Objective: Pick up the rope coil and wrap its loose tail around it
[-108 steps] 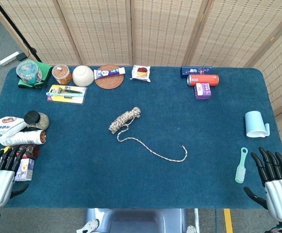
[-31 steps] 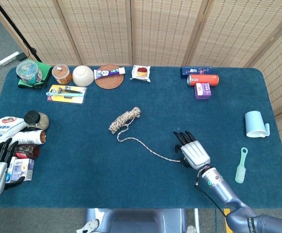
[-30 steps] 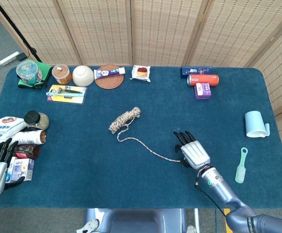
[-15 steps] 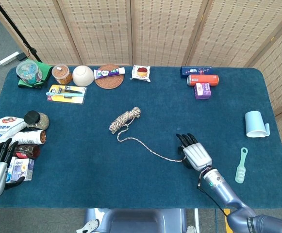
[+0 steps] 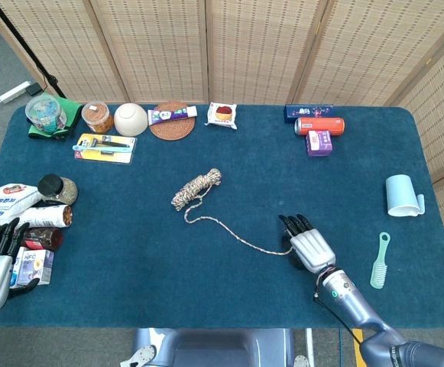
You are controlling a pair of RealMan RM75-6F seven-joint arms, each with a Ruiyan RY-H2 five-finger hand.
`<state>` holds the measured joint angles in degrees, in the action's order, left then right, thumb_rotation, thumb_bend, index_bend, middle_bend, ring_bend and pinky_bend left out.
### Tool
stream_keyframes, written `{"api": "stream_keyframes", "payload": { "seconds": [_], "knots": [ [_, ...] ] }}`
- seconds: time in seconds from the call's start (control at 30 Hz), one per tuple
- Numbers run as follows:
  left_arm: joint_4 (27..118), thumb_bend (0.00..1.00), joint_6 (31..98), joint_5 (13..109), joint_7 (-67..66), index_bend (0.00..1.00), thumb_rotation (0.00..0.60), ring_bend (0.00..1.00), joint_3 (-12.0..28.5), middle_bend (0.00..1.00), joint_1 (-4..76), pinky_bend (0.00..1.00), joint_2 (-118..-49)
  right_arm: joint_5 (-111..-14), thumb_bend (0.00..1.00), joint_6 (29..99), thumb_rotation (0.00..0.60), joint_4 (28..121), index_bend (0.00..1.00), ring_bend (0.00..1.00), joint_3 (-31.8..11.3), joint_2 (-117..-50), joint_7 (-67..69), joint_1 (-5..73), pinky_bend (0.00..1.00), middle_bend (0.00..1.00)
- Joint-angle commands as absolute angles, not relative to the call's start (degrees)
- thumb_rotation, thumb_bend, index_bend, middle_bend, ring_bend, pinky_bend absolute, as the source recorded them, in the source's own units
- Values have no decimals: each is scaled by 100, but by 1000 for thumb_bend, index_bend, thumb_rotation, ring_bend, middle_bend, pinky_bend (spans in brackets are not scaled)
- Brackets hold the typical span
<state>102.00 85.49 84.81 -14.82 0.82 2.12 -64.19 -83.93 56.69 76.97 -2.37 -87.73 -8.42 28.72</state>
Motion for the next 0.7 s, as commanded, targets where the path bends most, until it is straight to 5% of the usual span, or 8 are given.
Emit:
{"api": "stream_keyframes", "payload": {
  "seconds": [0.03,0.7],
  "knots": [
    [10201,52,8550,8482,-1480,0,600,0,79,0,211,0,-6421,-8406,430,5674,600,7669,442,0,-222,-8806,-837,2885,0,0],
    [10197,52,8520,8402,-1494,0,600,0,96,0,236,0,-6428,-8335,430,5657,600,7478,504,0,-216,-9018,-833,2976,0,0]
  ]
}}
